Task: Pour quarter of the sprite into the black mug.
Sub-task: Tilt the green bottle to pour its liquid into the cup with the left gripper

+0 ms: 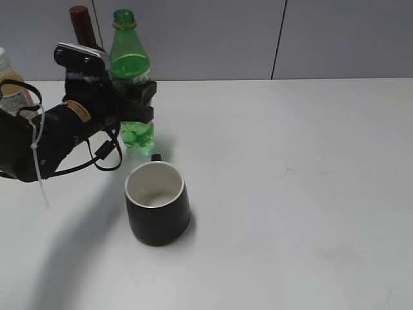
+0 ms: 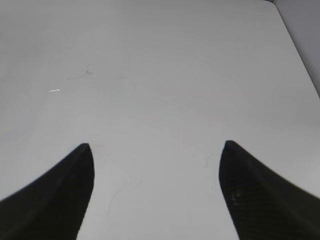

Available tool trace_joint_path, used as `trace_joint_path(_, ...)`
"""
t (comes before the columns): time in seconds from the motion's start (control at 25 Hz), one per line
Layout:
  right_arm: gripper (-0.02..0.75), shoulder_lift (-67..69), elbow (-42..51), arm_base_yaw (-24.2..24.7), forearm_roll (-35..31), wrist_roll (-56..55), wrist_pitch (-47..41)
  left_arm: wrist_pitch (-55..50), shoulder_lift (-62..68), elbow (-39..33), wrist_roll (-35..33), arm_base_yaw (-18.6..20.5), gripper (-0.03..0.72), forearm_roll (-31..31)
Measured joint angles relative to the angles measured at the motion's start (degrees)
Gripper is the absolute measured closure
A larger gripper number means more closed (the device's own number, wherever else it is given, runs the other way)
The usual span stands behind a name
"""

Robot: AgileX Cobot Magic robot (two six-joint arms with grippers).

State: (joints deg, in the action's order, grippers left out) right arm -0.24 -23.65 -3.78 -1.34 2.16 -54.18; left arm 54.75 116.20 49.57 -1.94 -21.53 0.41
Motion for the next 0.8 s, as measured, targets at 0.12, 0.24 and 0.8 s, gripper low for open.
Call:
trace_joint_path(0.12, 0.148, 0.0, 0.0, 0.0, 0.0, 0.0, 0.0, 1.6, -4.1, -4.1, -3.5, 0.0, 0.255, -5.9)
trace_joint_path(0.24, 0.148, 0.0, 0.0, 0.0, 0.0, 0.0, 0.0, 2.1, -8.5, -8.5, -7.5, 0.0, 0.255, -10.5)
trace_joint_path(0.8, 0.148, 0.0, 0.0, 0.0, 0.0, -0.1, 0.0, 4.6, -27.0, -28.0, -19.3, 0.0, 0.255, -25.1)
